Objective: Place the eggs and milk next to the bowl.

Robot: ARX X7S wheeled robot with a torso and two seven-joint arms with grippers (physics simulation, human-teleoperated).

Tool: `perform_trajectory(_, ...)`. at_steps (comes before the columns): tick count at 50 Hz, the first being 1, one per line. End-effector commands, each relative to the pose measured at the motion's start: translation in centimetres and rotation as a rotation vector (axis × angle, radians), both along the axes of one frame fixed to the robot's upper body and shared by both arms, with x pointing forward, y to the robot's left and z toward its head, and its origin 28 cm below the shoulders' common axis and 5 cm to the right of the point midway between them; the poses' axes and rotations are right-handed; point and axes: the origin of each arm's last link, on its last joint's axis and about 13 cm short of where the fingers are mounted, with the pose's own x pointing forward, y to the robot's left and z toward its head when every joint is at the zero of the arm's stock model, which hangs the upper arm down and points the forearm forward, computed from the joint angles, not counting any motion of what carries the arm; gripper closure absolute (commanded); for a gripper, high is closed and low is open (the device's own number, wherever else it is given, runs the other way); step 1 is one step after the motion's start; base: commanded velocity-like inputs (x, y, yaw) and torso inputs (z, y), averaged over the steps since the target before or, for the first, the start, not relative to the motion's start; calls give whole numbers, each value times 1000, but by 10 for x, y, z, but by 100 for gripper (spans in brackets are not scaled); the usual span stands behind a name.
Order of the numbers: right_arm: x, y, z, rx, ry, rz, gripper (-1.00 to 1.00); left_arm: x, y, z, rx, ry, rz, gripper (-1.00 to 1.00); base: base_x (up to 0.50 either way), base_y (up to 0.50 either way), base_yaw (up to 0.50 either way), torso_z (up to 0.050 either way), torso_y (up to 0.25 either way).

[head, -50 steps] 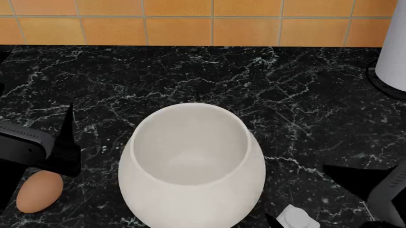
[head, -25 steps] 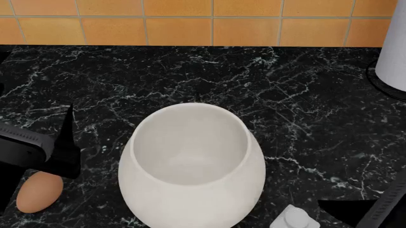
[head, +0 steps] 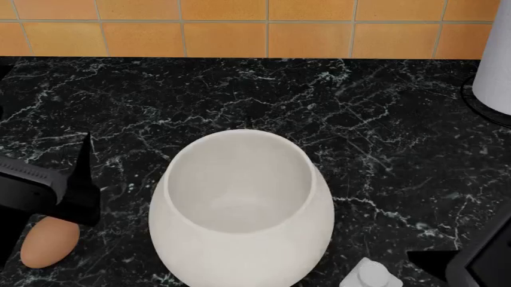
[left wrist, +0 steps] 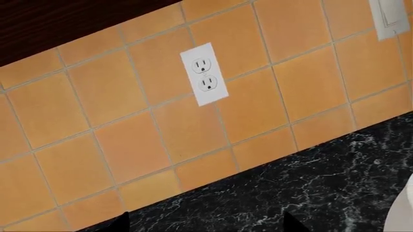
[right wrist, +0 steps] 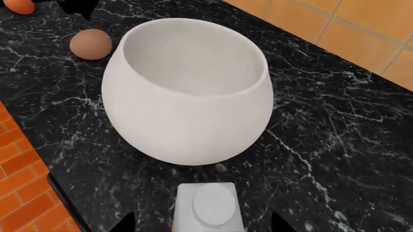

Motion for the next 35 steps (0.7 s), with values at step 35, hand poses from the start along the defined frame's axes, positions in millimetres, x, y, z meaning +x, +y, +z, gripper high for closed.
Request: perform_trajectory(35,32,-2,-36,41,77,-6,-100,0,1,-4,-29,8,-22,-100,0,0,0,0,0)
